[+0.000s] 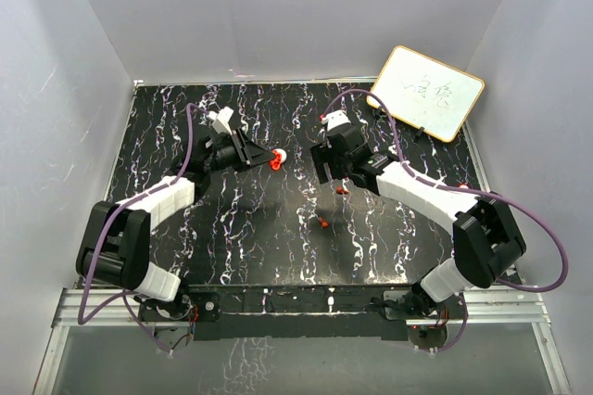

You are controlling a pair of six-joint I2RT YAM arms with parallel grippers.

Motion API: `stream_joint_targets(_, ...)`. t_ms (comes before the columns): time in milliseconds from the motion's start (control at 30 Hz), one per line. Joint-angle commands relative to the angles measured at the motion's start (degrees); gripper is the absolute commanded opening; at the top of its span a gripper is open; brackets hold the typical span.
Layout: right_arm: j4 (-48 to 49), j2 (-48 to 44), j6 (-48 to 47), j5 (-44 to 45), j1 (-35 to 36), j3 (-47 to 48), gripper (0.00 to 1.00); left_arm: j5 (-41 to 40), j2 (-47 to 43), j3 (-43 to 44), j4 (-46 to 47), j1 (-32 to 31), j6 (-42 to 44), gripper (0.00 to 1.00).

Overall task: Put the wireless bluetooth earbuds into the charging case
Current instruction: Pick up the earbud from the center of the board.

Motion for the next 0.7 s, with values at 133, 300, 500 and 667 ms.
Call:
stream_joint_targets(133, 6.2, -5.3, -1.2, 0.5, 0.2, -0.3, 0.83, -1.9, -5.1, 1.0, -2.1, -0.5, 0.3, 0.0)
stream_joint_targets(300, 14.6, -9.0, 3.6, -0.2, 0.3, -4.0, 0.88, -4.0, -6.1, 0.9, -2.1, -0.7, 0.0, 0.0)
stream_joint_targets(500, 16.9, -9.4, 5.3, 2.2, 0.3, -3.5, 0.91, -5.4, -4.7, 3.3, -2.5, -1.5, -1.6, 0.0)
stream_joint_targets(667, 17.1, -6.9, 6.7, 1.8, 0.4, -2.2, 0.97, -7.8, -5.0, 3.4, -2.3, -2.3, -2.0, 0.0)
